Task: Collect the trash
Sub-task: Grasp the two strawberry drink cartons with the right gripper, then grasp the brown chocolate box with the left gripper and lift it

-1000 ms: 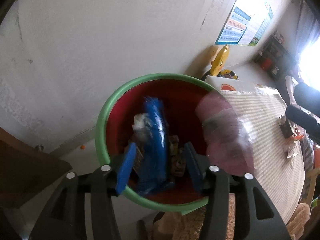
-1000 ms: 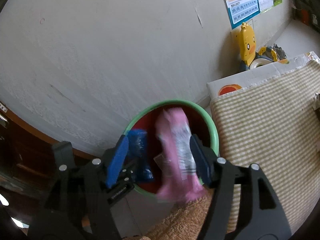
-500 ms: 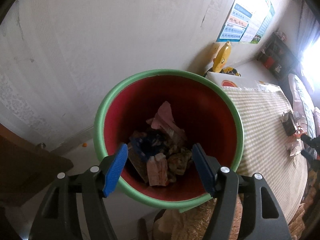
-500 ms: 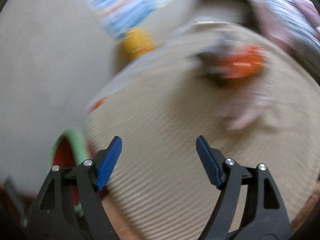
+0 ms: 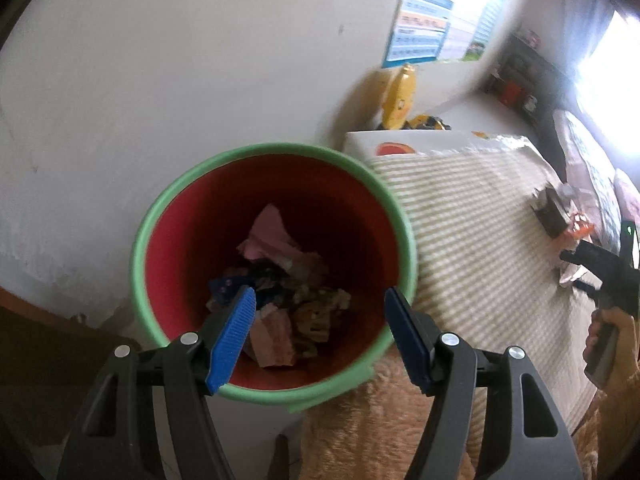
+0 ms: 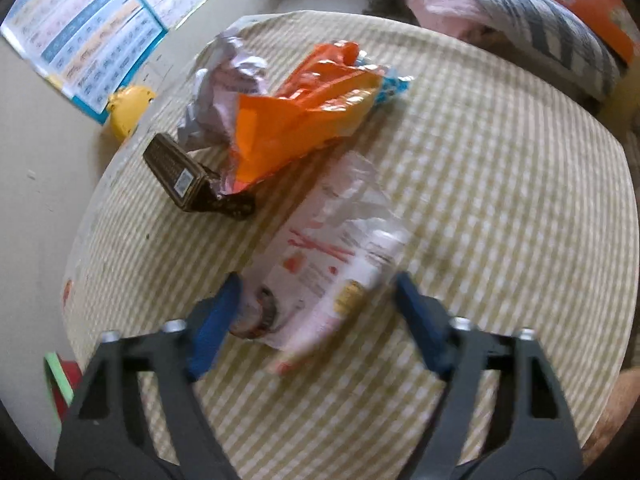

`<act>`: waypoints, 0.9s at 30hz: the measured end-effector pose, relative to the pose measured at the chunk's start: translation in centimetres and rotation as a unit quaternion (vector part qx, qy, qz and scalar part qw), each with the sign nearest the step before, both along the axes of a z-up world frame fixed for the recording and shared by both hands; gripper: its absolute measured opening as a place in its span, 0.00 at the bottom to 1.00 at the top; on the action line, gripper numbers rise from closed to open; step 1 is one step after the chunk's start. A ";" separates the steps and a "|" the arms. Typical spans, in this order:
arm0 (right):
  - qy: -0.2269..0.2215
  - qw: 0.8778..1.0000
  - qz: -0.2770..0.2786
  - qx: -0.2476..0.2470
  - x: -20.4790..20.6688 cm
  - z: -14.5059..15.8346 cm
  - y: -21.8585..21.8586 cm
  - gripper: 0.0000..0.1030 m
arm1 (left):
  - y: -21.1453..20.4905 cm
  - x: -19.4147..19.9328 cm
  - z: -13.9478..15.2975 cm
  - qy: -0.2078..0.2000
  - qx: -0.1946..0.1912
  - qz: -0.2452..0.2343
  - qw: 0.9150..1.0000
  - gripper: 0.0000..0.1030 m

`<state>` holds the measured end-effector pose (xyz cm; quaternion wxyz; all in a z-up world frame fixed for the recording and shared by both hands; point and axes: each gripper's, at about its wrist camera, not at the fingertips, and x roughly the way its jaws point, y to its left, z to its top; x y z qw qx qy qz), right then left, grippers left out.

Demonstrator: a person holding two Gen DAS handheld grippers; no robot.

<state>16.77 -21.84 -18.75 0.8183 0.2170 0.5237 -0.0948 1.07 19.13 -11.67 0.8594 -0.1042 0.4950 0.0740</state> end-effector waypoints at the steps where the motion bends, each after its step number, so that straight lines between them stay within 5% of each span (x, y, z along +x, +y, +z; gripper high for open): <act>1: -0.005 1.000 0.015 0.008 -0.3 0.4 -0.1 0.52 | -0.6 0.2 0.2 -0.001 0.001 -0.005 1.000 0.62; 4: -0.021 0.998 0.056 0.020 -2.7 1.7 -0.5 0.36 | -2.9 1.3 0.6 -0.002 -0.002 -0.023 1.000 0.62; 10: -0.032 0.993 0.098 0.049 -9.9 3.5 -2.4 0.36 | -10.4 4.1 0.8 -0.007 -0.015 -0.096 0.995 0.62; 17: -0.025 0.992 0.063 0.108 -13.2 1.4 -4.5 0.36 | -22.1 9.5 0.4 -0.017 -0.022 -0.182 0.983 0.62; 27: -0.052 0.988 0.082 0.123 -13.1 1.7 -5.0 0.37 | -30.1 17.5 -0.3 -0.015 0.008 -0.172 0.985 0.62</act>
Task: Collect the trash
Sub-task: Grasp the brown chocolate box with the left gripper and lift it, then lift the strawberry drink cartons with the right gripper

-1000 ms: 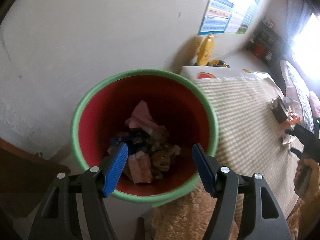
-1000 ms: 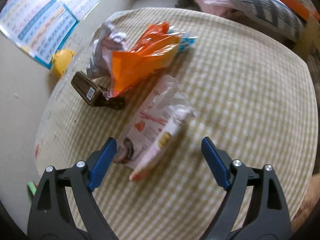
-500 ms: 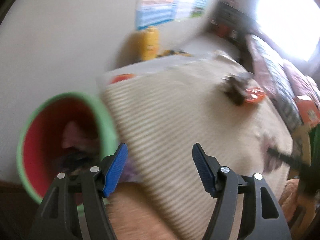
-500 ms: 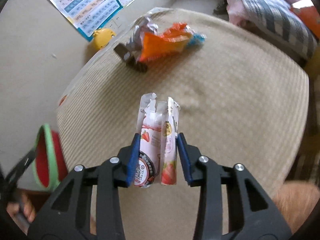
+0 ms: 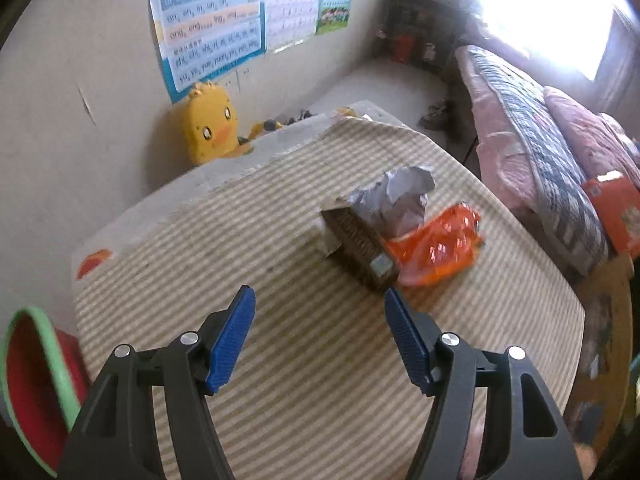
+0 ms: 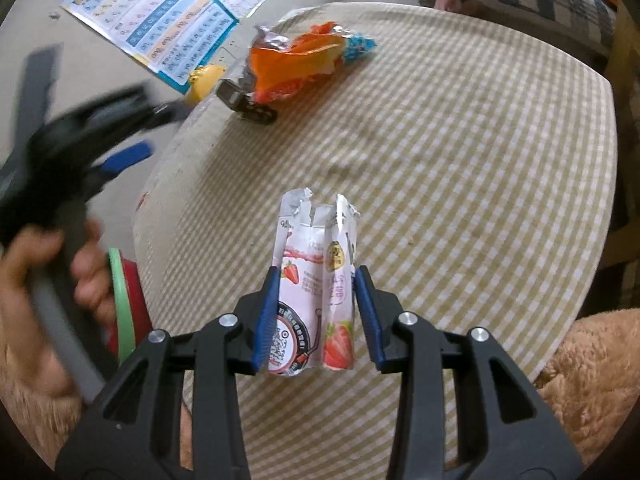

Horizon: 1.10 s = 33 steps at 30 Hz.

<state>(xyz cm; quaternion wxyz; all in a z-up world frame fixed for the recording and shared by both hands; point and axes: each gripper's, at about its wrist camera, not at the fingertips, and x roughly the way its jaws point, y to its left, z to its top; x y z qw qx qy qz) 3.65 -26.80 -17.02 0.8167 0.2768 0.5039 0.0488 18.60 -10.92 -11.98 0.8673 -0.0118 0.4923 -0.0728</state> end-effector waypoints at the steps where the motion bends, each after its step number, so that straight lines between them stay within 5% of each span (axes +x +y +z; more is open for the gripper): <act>1: -0.002 1.000 0.002 0.002 0.1 0.0 0.1 0.37 | -0.3 0.7 -0.3 0.007 -0.005 0.006 1.000 0.62; 8: 0.000 1.000 0.002 0.021 0.2 -0.2 -0.2 0.37 | -2.0 4.5 -2.9 0.053 -0.019 0.036 0.998 0.62; 11: 0.000 1.000 0.003 0.025 0.0 -0.3 -0.2 0.38 | -3.0 5.2 -3.5 0.054 0.003 0.023 0.998 0.62; 13: 0.001 1.000 0.006 0.026 0.4 -0.3 -0.2 0.38 | -3.5 5.8 -3.9 0.055 0.018 0.015 0.998 0.56; 15: 0.001 1.000 0.010 0.026 0.4 -0.3 -0.1 0.38 | -3.7 6.1 -4.3 0.065 0.018 0.010 0.998 0.36; 18: 0.003 1.000 0.013 0.024 0.6 -0.5 0.0 0.38 | -3.2 6.0 -4.4 0.071 0.005 0.008 0.997 0.26; 33: 0.020 1.000 0.021 -0.002 1.6 -1.5 1.6 0.38 | 4.9 -2.0 -1.1 0.050 -0.007 -0.031 0.998 0.21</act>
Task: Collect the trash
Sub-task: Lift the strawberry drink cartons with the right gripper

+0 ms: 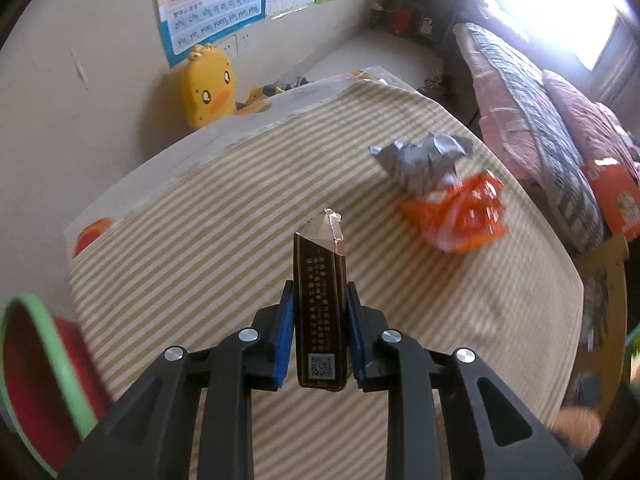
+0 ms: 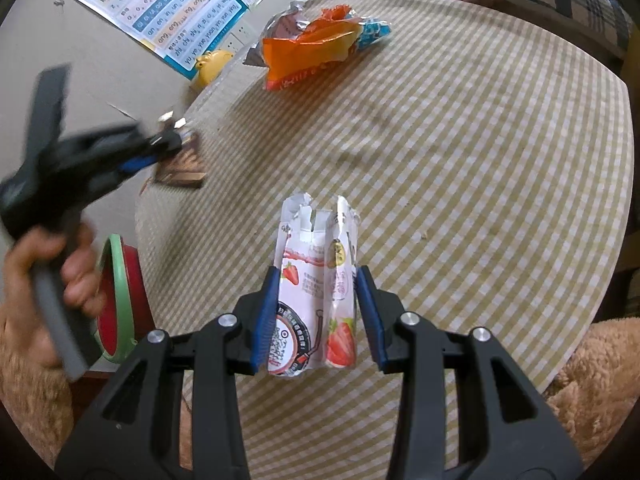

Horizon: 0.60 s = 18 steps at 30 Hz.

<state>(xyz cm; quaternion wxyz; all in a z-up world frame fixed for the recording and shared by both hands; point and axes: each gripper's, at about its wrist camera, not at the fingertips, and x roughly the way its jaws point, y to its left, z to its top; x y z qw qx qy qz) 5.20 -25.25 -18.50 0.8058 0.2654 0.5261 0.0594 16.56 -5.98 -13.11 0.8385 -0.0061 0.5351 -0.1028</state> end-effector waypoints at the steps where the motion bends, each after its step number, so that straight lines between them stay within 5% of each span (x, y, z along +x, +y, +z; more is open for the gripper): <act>1: 0.002 1.000 0.001 -0.004 0.0 0.0 0.2 0.38 | 0.5 -0.9 0.2 -0.001 0.004 -0.006 1.000 0.21; 7: 0.010 1.000 0.001 -0.015 0.4 -0.3 0.5 0.40 | 2.8 -6.4 0.4 0.020 0.007 -0.037 0.999 0.21; 10: 0.016 1.000 -0.009 -0.016 0.3 -0.3 0.4 0.69 | 2.9 -8.5 -0.3 0.032 0.016 -0.055 0.998 0.21; 11: 0.015 1.000 -0.013 -0.013 0.2 -0.2 0.2 0.71 | 2.9 -9.0 -0.7 0.034 0.021 -0.059 0.997 0.21; 18: 0.017 0.999 -0.020 -0.025 -0.1 0.1 -0.3 0.71 | 2.1 -9.8 -2.5 0.049 0.026 -0.064 0.996 0.22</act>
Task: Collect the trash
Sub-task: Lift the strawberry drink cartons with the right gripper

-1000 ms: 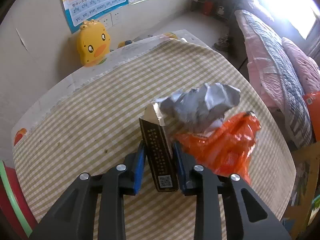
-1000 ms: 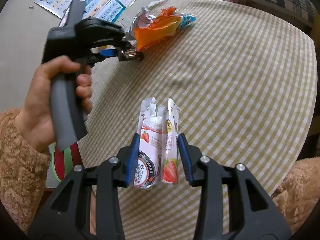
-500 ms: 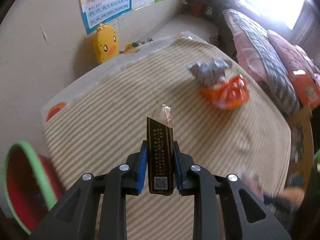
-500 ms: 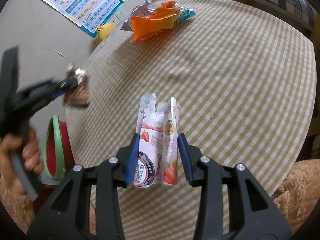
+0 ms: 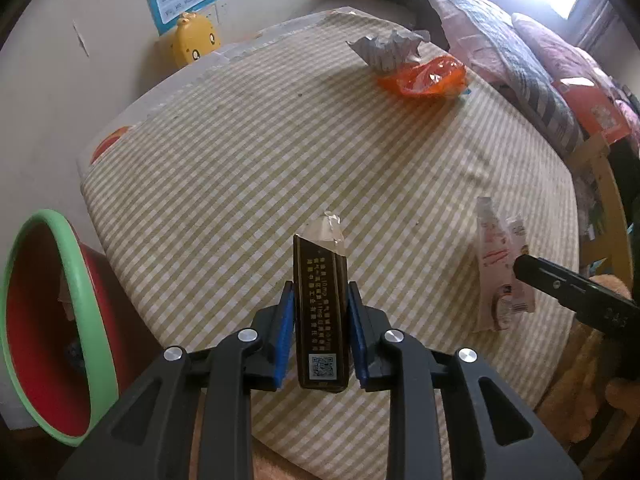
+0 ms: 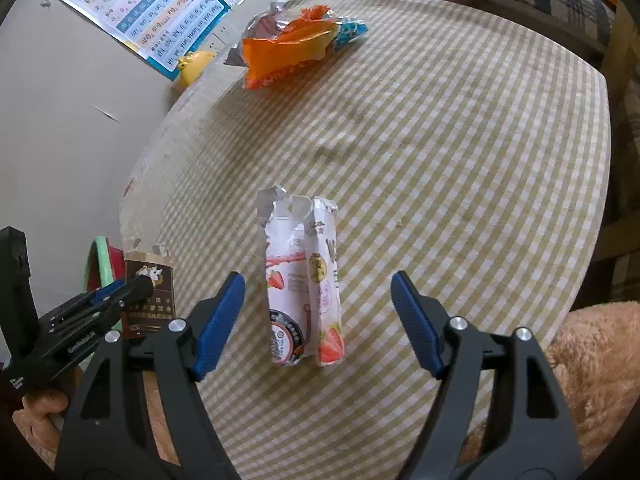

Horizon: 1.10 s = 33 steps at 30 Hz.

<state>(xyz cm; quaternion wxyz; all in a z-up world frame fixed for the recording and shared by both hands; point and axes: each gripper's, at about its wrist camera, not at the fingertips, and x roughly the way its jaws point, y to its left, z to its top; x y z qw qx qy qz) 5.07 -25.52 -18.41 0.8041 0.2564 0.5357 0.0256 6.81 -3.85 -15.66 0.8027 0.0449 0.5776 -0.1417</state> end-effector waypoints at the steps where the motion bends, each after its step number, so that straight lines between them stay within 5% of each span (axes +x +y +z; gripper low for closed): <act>1: 0.001 1.000 0.002 -0.005 0.1 0.0 0.1 0.71 | -0.1 0.0 -0.1 0.001 -0.001 0.000 1.000 0.22; 5: 0.004 1.000 0.008 -0.014 -0.2 -0.2 0.0 0.71 | -0.2 -0.3 -0.6 0.007 -0.008 0.009 1.000 0.45; 11: 0.007 1.000 0.014 -0.022 0.2 -0.4 0.8 0.71 | 0.1 -0.8 -1.6 0.020 -0.003 0.016 1.000 0.46; 14: 0.009 0.999 0.018 -0.025 0.4 -0.5 1.1 0.71 | 0.3 -0.9 -1.9 0.022 -0.004 0.020 1.000 0.43; 17: 0.008 0.999 0.019 -0.025 0.4 -0.5 1.4 0.71 | 0.4 -1.0 -2.2 0.030 -0.009 0.021 0.999 0.20; 30: 0.015 0.998 0.046 -0.031 1.1 -1.0 2.6 0.71 | 0.4 -1.3 2.0 -0.068 0.012 0.029 0.997 0.20; 33: 0.016 0.998 0.056 -0.032 1.3 -1.1 3.1 0.57 | 0.2 -1.3 2.8 -0.080 0.010 0.026 0.996 0.20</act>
